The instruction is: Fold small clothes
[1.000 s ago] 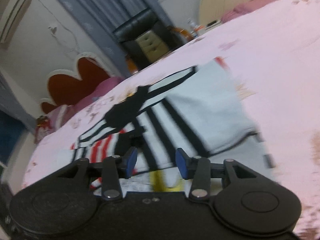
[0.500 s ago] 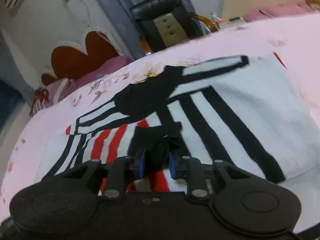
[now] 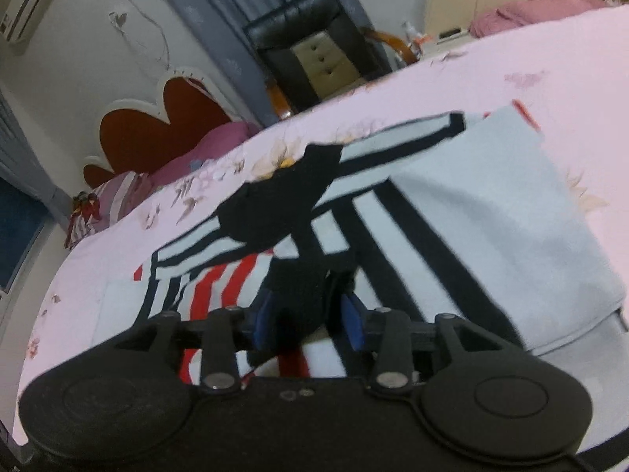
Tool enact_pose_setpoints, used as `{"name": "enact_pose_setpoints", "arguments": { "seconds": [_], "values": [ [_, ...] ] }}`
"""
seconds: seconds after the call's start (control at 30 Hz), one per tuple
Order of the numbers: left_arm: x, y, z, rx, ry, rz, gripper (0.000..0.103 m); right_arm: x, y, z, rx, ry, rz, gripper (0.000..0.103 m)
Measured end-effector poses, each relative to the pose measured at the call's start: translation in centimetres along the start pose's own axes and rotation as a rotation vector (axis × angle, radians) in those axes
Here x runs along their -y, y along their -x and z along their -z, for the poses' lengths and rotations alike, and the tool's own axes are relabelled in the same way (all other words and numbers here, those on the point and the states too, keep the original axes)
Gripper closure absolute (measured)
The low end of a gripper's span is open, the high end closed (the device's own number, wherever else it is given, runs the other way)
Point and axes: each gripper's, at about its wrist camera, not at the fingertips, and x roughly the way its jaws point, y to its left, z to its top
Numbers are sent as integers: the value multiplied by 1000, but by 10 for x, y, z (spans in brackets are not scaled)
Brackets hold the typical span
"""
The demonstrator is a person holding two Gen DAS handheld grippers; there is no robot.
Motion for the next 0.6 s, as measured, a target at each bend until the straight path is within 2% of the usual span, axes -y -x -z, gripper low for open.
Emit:
{"name": "enact_pose_setpoints", "arguments": {
  "seconds": [0.03,0.07,0.1,0.2,0.33,0.47,0.6],
  "values": [
    [-1,1,0,1,-1,-1,54,-2,-4,2,-6,8,4,72],
    [-2,1,0,-2,-1,-1,54,-3,-8,4,-15,21,19,87],
    [-1,0,-1,-4,-3,-2,54,-5,-12,5,-27,35,27,94],
    [-1,-1,-3,-10,-5,-3,54,-14,0,6,34,86,41,96],
    [-1,-1,-2,-10,-5,-4,54,-6,33,-4,147,80,84,96],
    [1,-2,-2,-9,-7,-7,54,14,36,-5,107,79,105,96],
    [-2,-1,-3,-8,7,0,54,14,33,-1,102,85,103,96]
  ]
}}
